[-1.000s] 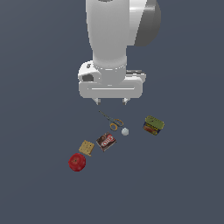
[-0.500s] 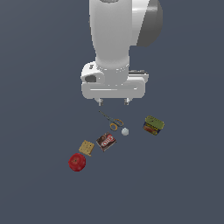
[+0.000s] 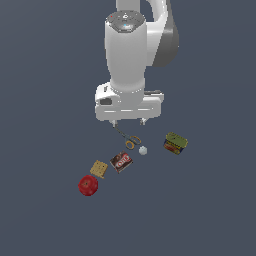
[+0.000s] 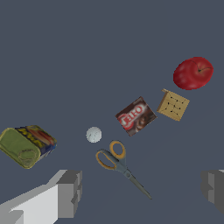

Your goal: Pick up a designated object from a clutter of objects.

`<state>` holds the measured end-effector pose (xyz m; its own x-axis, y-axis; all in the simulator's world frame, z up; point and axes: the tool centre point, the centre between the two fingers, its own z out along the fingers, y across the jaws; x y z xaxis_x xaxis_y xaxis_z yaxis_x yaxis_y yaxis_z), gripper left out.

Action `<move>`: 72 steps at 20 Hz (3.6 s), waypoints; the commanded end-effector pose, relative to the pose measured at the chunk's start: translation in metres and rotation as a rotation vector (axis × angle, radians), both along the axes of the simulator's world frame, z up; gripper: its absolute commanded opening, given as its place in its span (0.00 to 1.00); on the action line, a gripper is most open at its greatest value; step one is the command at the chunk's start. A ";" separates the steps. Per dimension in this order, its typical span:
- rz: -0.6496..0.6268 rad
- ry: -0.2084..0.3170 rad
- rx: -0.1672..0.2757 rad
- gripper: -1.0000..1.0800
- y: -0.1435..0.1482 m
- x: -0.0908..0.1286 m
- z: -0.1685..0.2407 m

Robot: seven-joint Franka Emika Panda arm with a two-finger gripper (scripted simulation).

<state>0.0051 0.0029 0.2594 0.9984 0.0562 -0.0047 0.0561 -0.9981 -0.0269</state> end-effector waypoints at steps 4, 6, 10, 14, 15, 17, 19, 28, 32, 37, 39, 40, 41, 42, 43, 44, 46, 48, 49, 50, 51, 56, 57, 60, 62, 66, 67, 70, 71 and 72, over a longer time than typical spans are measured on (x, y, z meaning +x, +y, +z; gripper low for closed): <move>0.081 -0.002 -0.007 0.96 -0.004 -0.012 -0.039; 0.119 -0.004 -0.010 0.96 -0.005 -0.019 -0.056; 0.200 -0.006 -0.016 0.96 -0.008 -0.035 -0.090; 0.281 -0.007 -0.020 0.96 -0.010 -0.055 -0.122; 0.302 -0.008 -0.021 0.96 -0.011 -0.061 -0.130; 0.343 -0.009 -0.022 0.96 -0.012 -0.072 -0.144; 0.380 -0.010 -0.023 0.96 -0.012 -0.083 -0.157; 0.499 -0.012 -0.025 0.96 -0.013 -0.120 -0.193; 0.525 -0.013 -0.024 0.96 -0.013 -0.129 -0.199; 0.530 -0.012 -0.024 0.96 -0.013 -0.131 -0.201; 0.530 -0.012 -0.024 0.96 -0.013 -0.131 -0.202; 0.530 -0.012 -0.024 0.96 -0.013 -0.131 -0.203; 0.530 -0.012 -0.024 0.96 -0.013 -0.131 -0.204; 0.530 -0.012 -0.024 0.96 -0.013 -0.131 -0.206; 0.530 -0.012 -0.024 0.96 -0.013 -0.131 -0.209; 0.530 -0.012 -0.024 0.96 -0.013 -0.131 -0.211; 0.531 -0.013 -0.024 0.96 -0.013 -0.132 -0.218; 0.532 -0.013 -0.024 0.96 -0.013 -0.132 -0.226; 0.532 -0.013 -0.024 0.96 -0.013 -0.132 -0.231; 0.533 -0.013 -0.024 0.96 -0.013 -0.132 -0.235; 0.533 -0.013 -0.024 0.96 -0.013 -0.132 -0.239; 0.533 -0.013 -0.024 0.96 -0.013 -0.132 -0.251; 0.533 -0.013 -0.024 0.96 -0.013 -0.132 -0.252; 0.533 -0.013 -0.024 0.96 -0.013 -0.132 -0.253; 0.533 -0.013 -0.024 0.96 -0.013 -0.132 -0.252; 0.533 -0.013 -0.024 0.00 -0.013 -0.132 -0.251; 0.533 -0.013 -0.024 0.00 -0.013 -0.132 -0.251; 0.533 -0.013 -0.024 0.00 -0.013 -0.132 -0.251; 0.533 -0.013 -0.024 0.00 -0.013 -0.132 -0.251; 0.533 -0.013 -0.024 0.00 -0.013 -0.132 -0.251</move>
<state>-0.1271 -0.0087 0.0095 0.8290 0.5593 0.0007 0.5593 -0.8290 0.0000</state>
